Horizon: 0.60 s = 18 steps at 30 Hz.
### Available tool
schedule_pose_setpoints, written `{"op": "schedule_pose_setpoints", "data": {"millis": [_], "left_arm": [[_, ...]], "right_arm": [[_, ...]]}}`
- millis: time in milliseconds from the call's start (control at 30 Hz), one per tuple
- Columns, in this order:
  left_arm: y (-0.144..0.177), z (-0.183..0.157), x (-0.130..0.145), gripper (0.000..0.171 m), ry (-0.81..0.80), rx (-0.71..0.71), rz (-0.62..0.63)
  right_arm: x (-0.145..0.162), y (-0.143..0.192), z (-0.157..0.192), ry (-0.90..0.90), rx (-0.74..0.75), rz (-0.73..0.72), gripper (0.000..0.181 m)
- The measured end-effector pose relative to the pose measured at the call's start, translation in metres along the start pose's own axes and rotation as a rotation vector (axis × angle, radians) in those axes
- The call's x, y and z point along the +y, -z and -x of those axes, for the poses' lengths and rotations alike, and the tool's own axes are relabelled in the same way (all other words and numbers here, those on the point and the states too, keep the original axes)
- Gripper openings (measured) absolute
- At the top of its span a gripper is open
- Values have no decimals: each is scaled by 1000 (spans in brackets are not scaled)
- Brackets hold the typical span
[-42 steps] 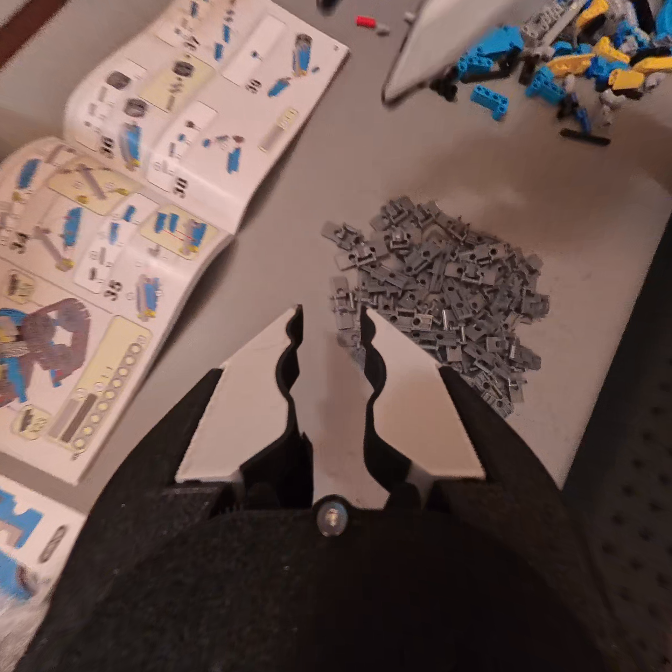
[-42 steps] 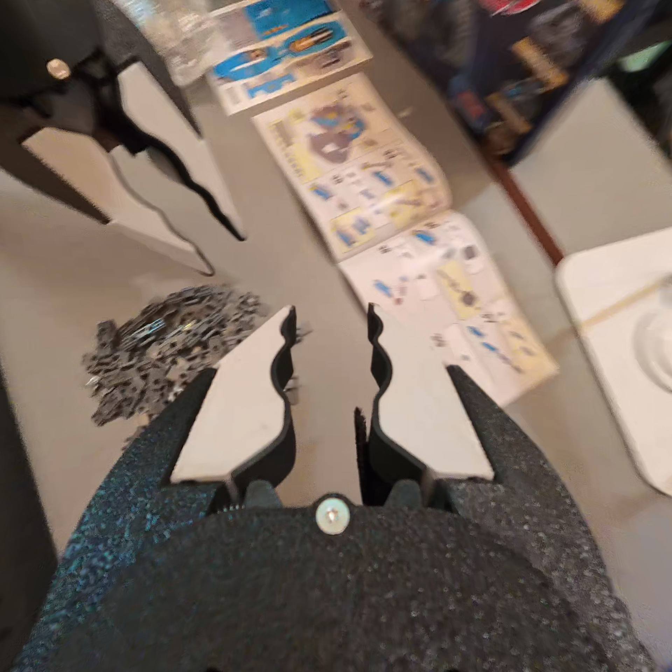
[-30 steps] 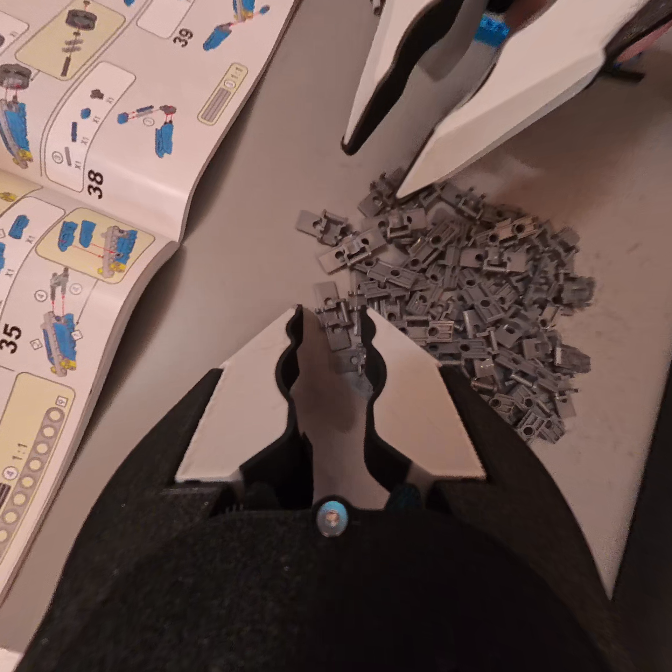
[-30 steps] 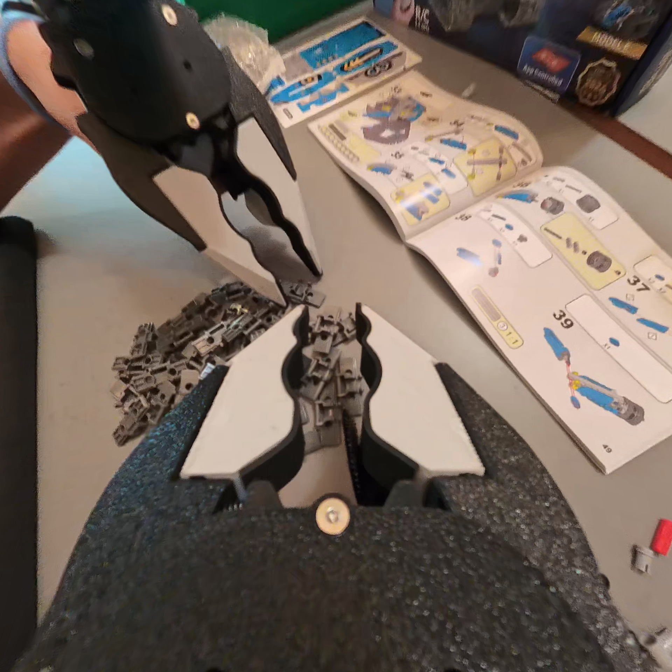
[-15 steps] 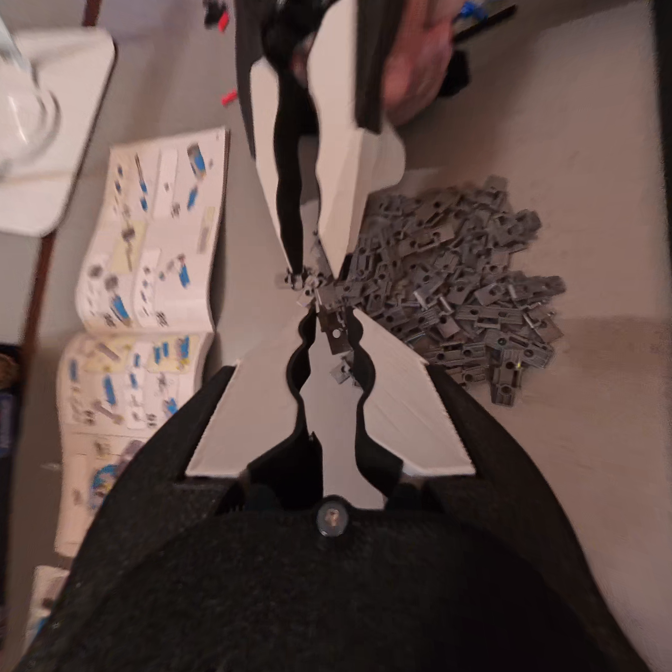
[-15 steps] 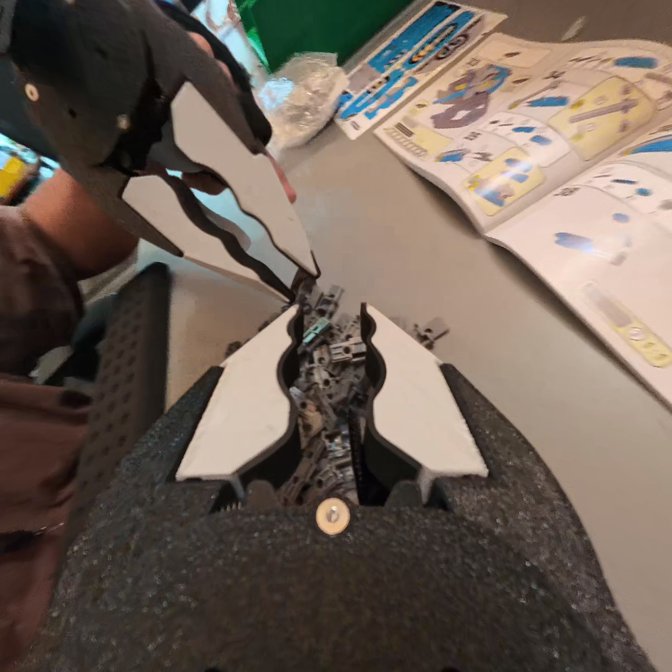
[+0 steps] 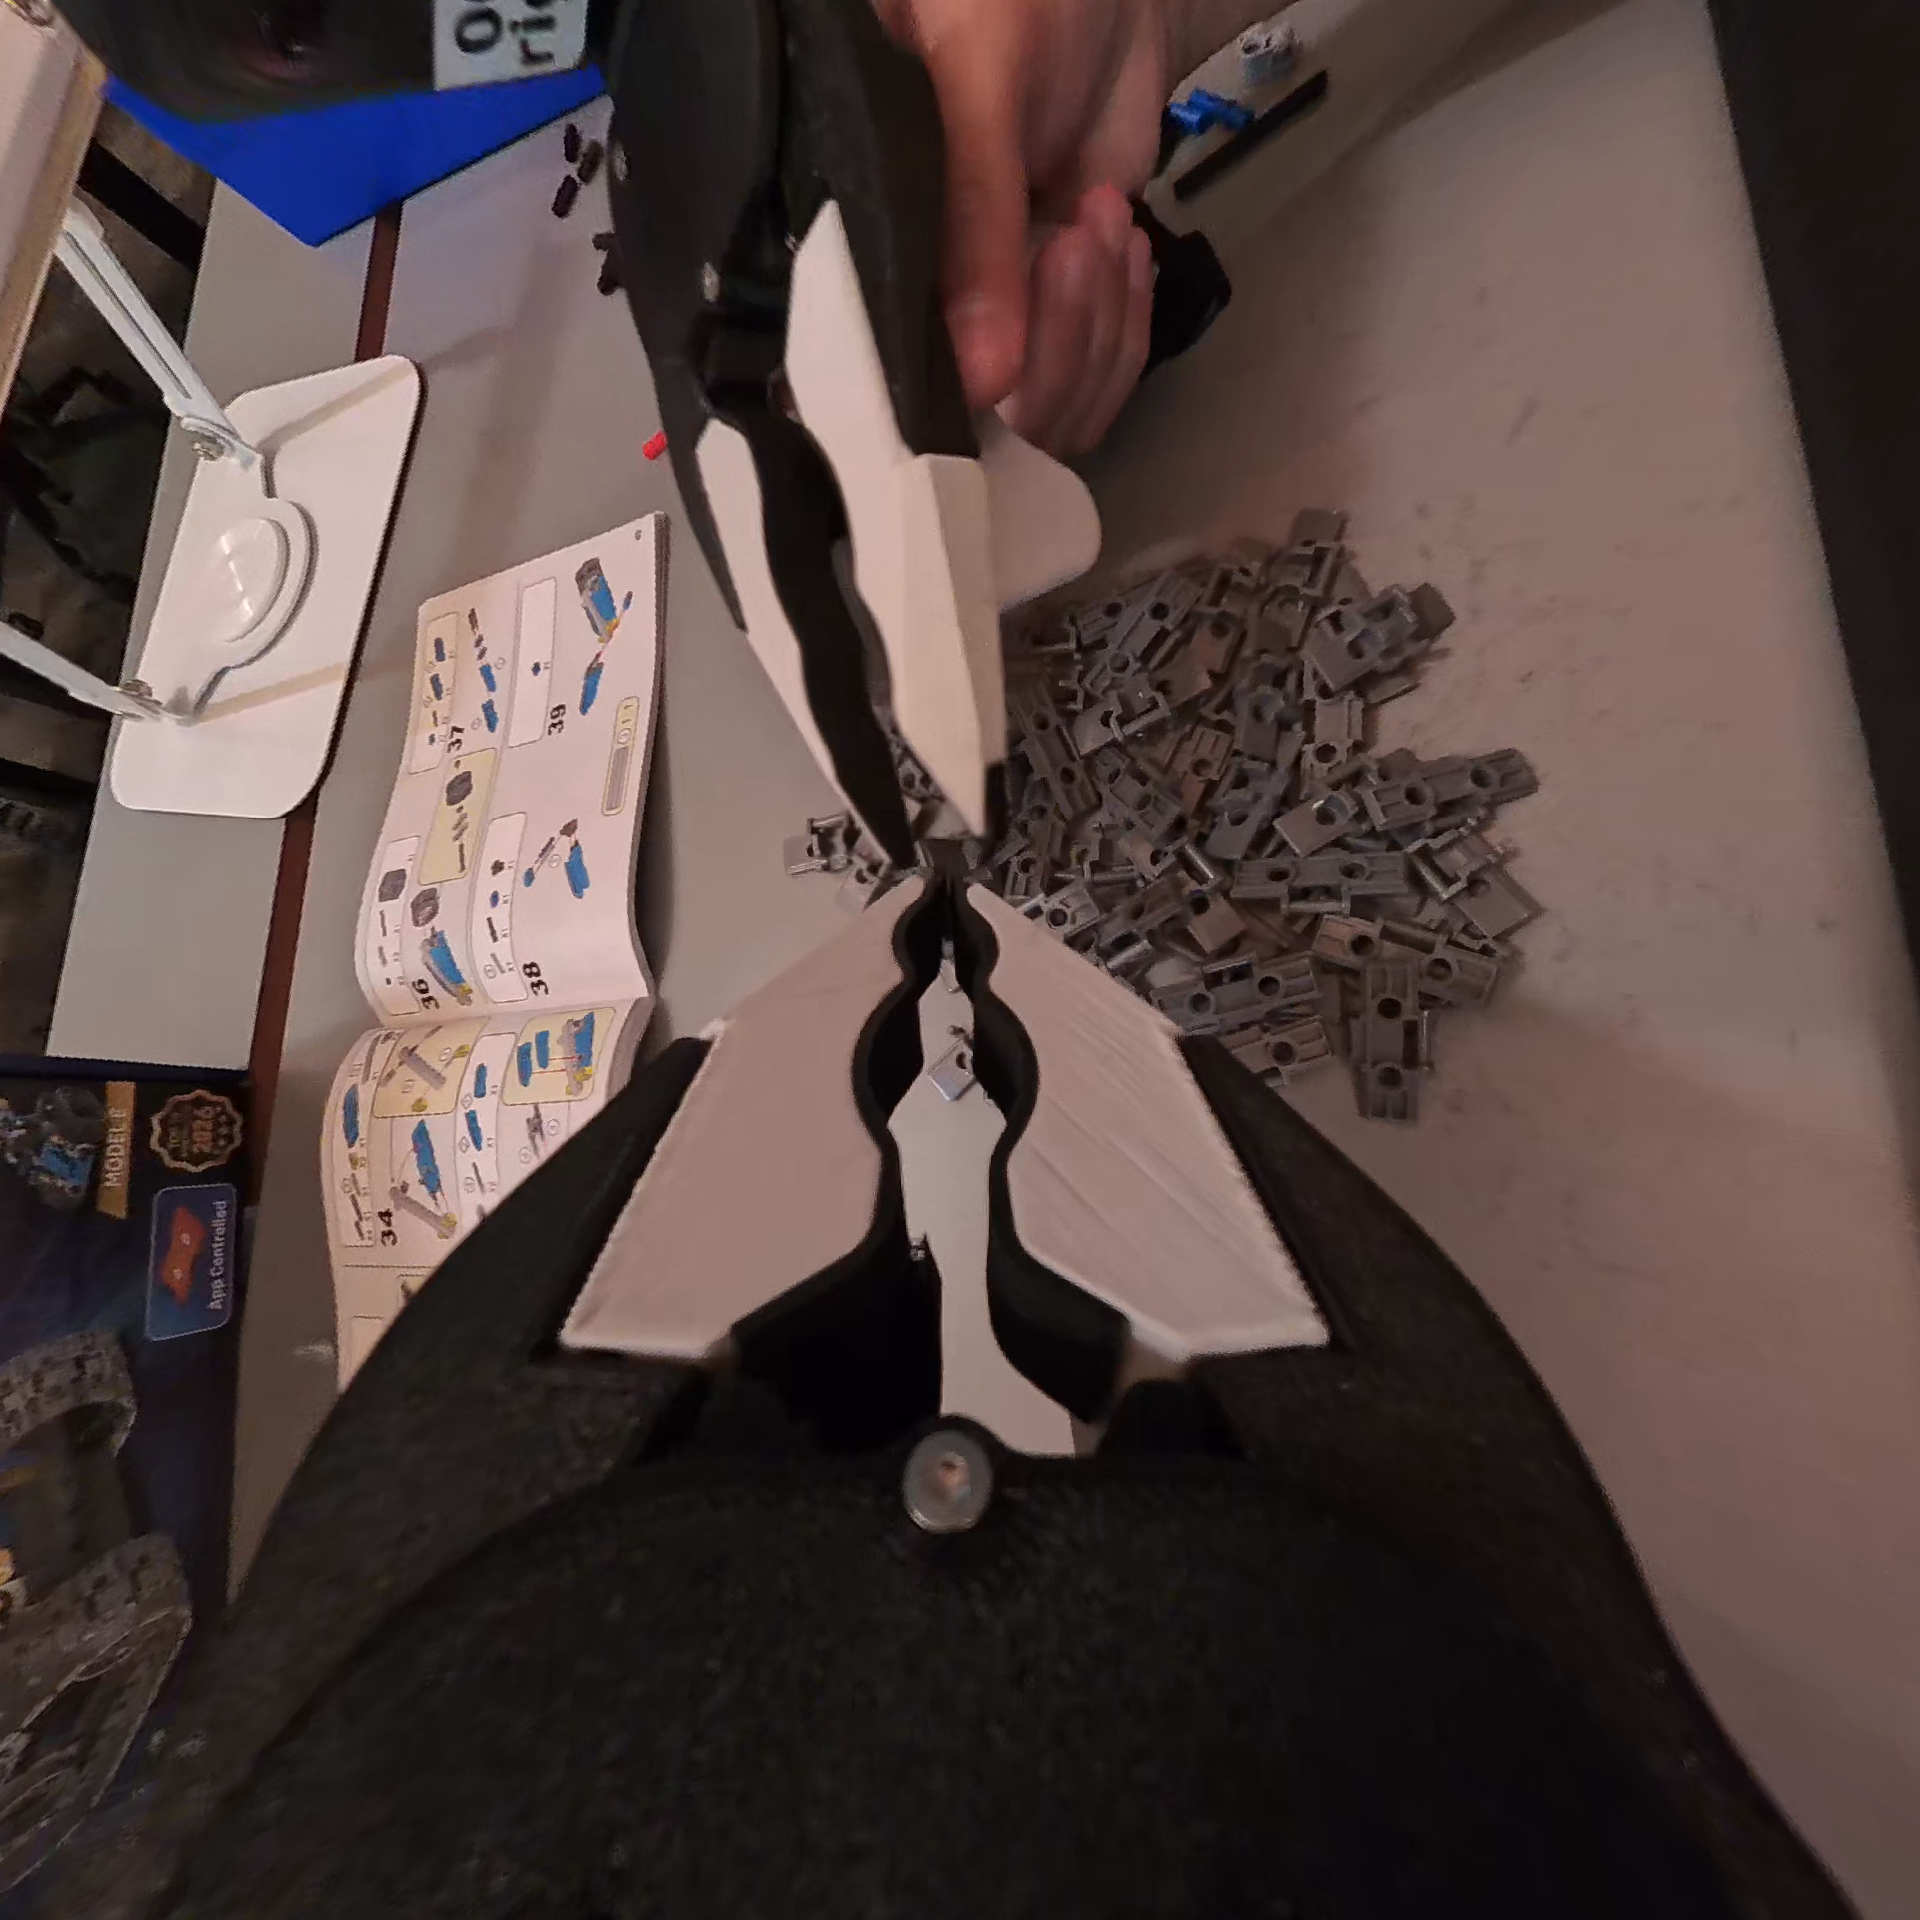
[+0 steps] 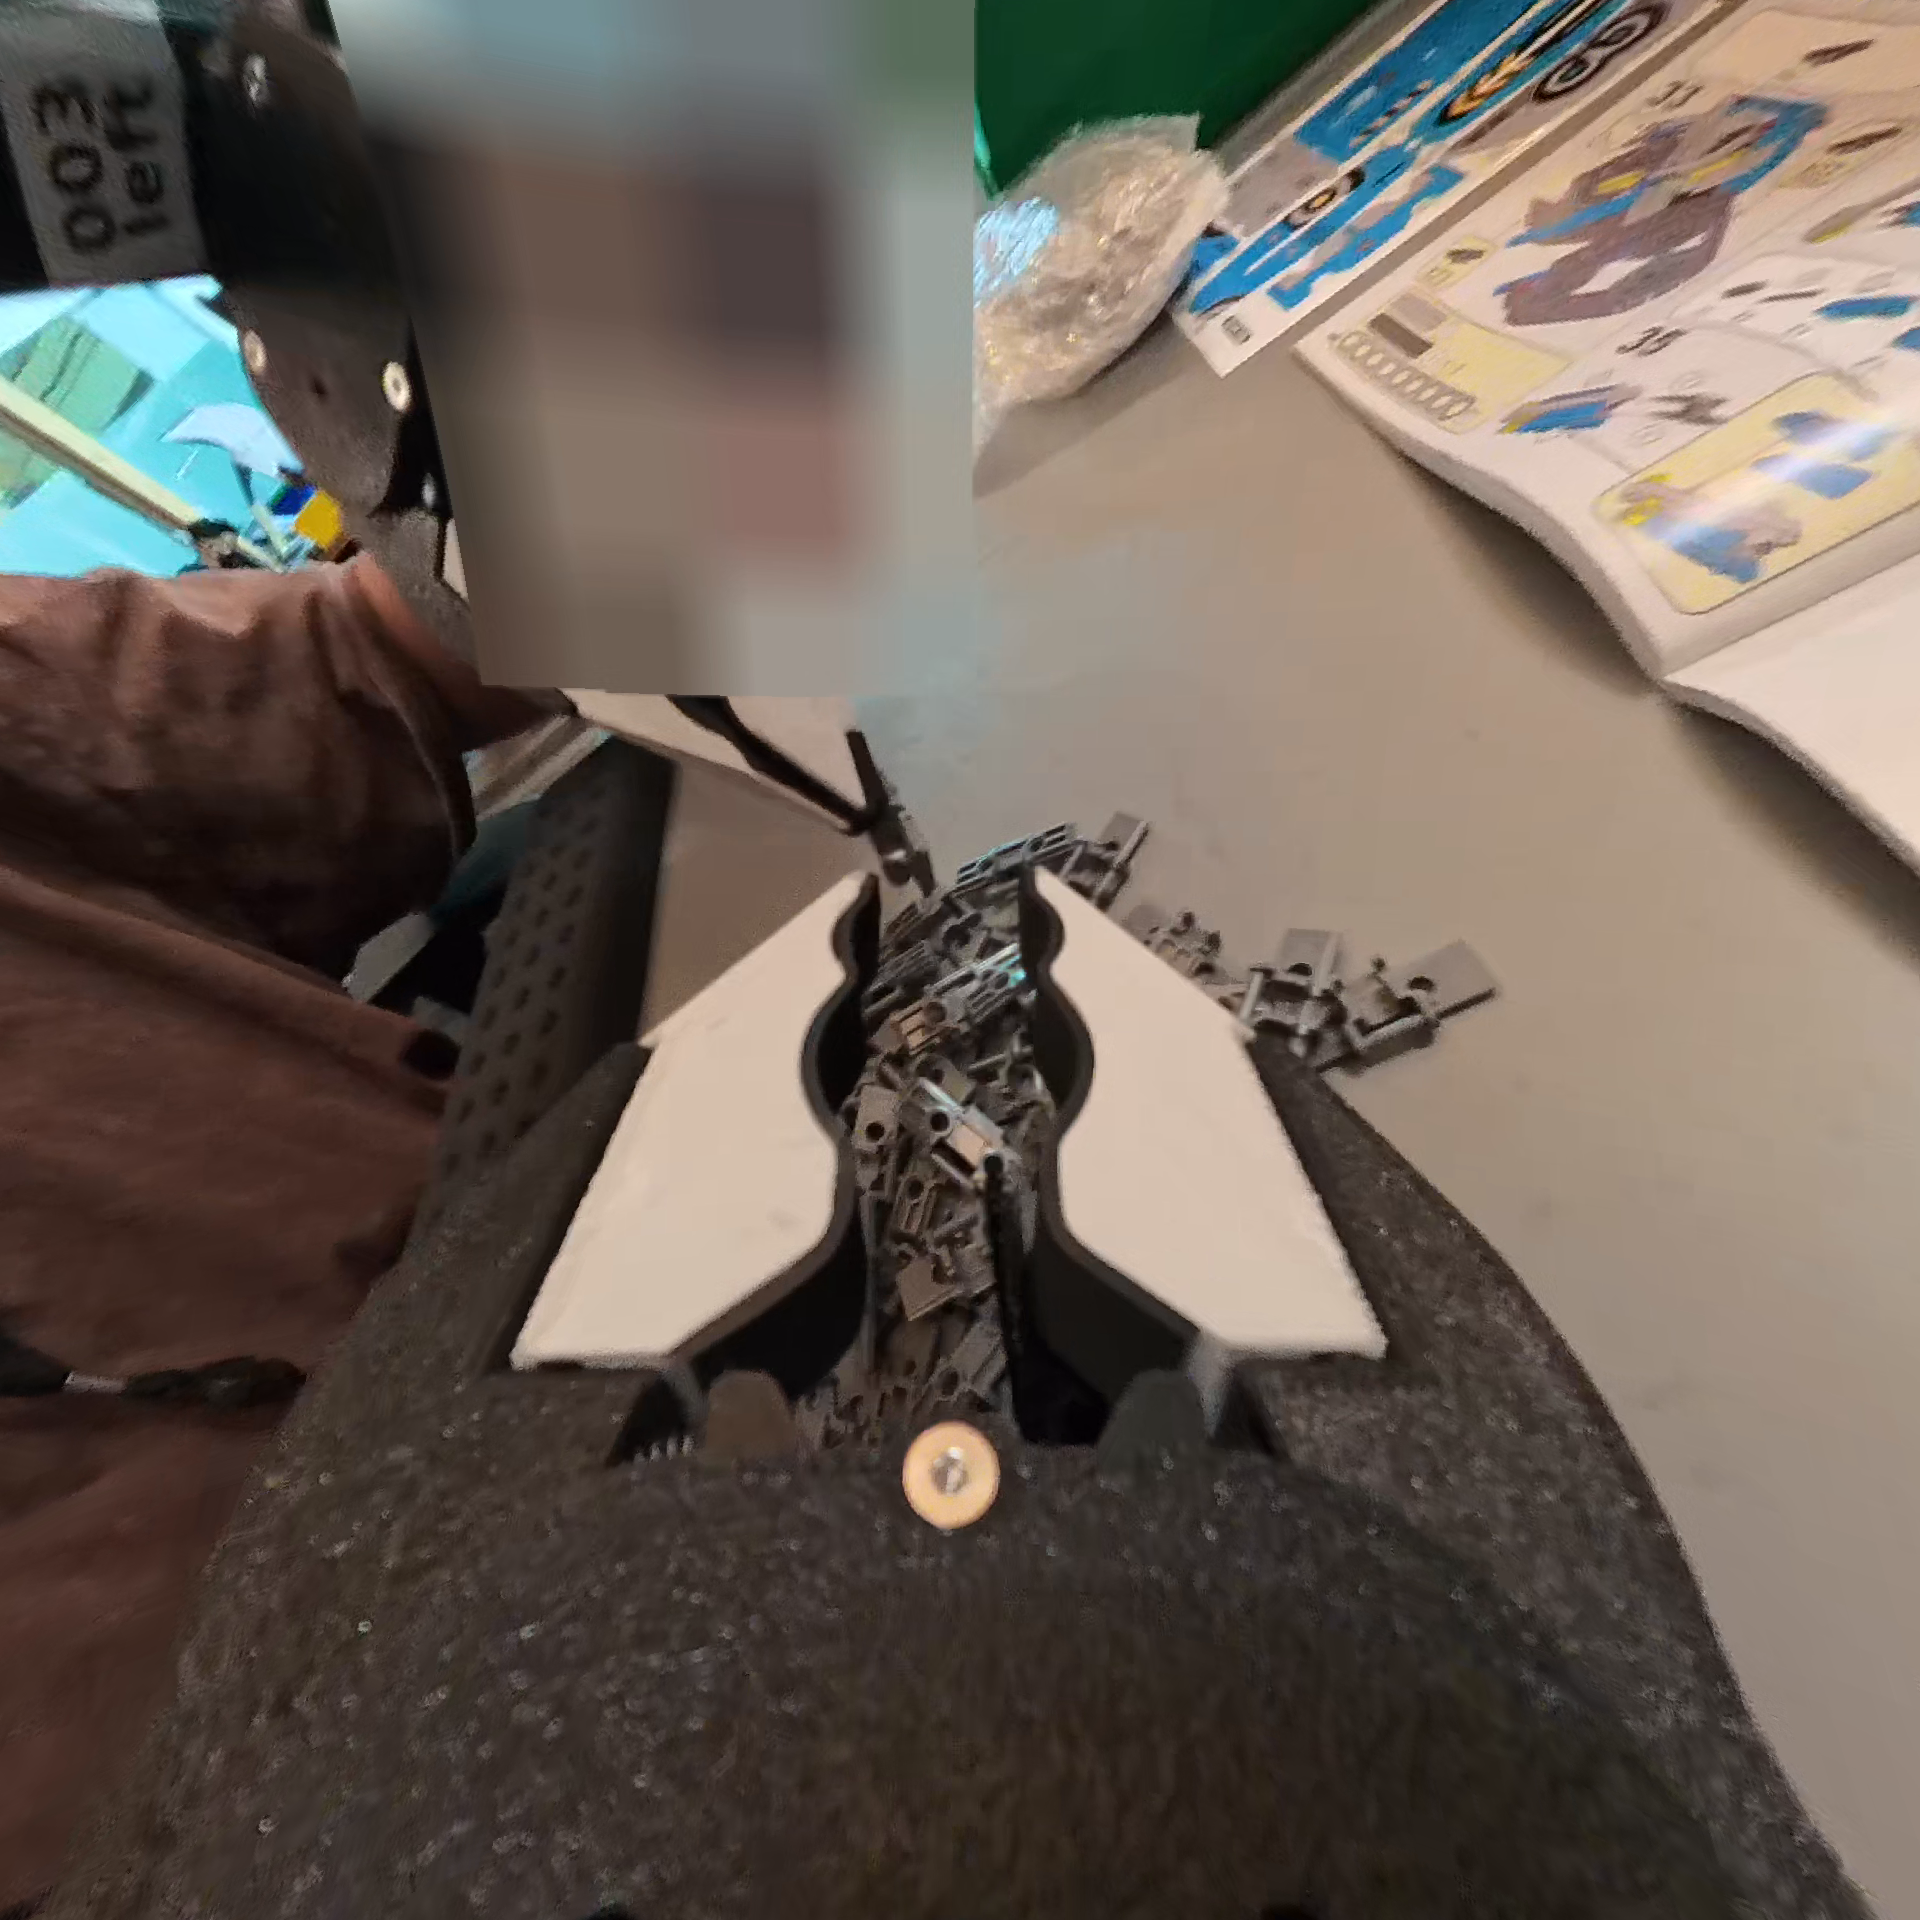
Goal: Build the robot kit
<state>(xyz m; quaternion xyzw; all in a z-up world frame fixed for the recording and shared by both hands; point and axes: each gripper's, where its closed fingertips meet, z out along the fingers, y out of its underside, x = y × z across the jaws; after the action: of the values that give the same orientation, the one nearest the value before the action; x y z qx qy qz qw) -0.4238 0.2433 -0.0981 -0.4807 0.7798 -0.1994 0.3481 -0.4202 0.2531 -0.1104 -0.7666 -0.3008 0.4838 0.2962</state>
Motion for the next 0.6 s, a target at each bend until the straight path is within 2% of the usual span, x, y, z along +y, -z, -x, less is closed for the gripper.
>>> {"op": "schedule_pose_setpoints", "data": {"millis": [100,133,167,333,467,600], "left_arm": [[4,-4,-3,0,32,30,-48],[5,-5,-5,0,41,41,-62],[6,-6,-6,0,49,51,-74],[11,7,-8,0,140,7,-144],[31,39,-15,19,418,-47,-377],[48,63,-16,21,656,-89,-667]], "right_arm": [[5,-6,14,32,-78,24,20],[4,-8,16,46,-85,21,7],[1,-9,18,63,-91,13,3],[-12,-5,12,75,-58,-51,3],[-32,8,2,-28,-28,-191,3],[-71,24,5,-248,-126,-440,3]]}}
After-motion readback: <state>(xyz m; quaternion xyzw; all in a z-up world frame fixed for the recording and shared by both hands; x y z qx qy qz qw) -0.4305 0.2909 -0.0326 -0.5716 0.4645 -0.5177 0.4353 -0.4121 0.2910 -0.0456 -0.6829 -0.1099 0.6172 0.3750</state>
